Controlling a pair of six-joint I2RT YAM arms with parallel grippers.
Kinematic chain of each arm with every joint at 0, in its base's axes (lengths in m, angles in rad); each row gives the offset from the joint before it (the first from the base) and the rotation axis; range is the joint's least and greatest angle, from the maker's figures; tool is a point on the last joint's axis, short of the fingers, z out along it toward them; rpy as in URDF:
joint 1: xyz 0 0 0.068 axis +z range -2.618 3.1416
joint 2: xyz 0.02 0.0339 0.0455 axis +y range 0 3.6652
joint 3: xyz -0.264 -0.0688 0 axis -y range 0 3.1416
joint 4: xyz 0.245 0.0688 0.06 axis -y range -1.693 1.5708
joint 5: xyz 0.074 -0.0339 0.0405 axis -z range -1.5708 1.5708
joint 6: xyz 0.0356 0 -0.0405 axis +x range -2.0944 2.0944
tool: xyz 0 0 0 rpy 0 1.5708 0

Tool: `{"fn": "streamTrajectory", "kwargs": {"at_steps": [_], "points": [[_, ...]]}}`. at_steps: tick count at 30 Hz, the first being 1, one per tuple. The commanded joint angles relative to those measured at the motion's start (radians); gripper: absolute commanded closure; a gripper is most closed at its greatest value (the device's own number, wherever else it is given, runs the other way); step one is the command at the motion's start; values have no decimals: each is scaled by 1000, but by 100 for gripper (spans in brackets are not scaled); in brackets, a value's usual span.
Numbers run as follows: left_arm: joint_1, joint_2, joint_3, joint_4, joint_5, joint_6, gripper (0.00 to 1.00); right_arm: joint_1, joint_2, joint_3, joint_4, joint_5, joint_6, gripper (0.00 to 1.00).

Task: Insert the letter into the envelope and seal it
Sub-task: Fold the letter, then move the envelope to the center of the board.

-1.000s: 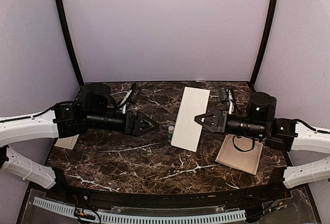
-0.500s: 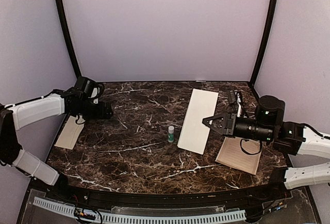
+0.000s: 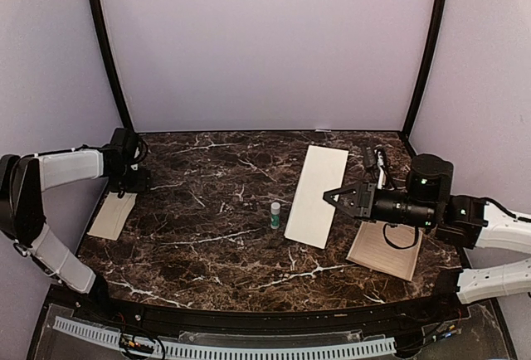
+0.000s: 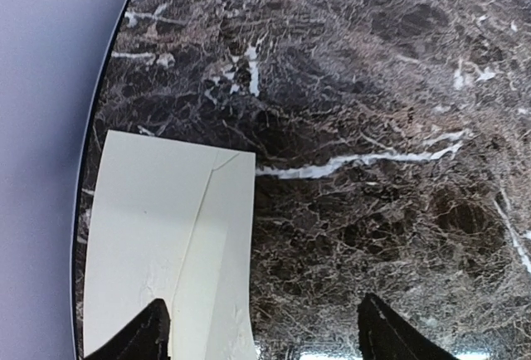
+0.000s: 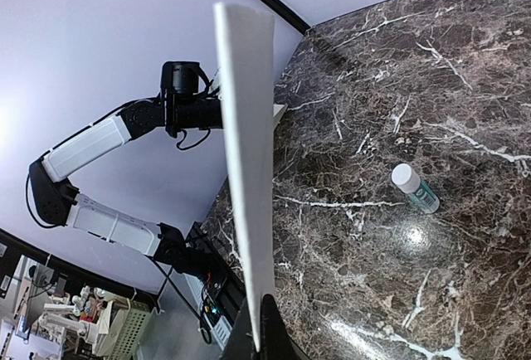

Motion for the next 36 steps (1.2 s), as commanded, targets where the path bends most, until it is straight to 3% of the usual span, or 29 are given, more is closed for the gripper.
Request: {"fn": "streamTrajectory", "kwargs": {"at_steps": [1,11,24,33,36], "points": [[16,52,6,-28,-42,32,27,-3,8,-4,79,-4,20,100],[20,125,14,-63,-143,33,51,-3,7,-25,112,-23,25,100],[20,193,26,-91,-120,34,72,-3,45,-16,143,-35,25,100],[19,192,27,-115,-100,20,98,-3,53,-13,155,-51,18,100],[20,179,35,-144,-69,5,100,-3,47,-9,142,-47,12,100]]}}
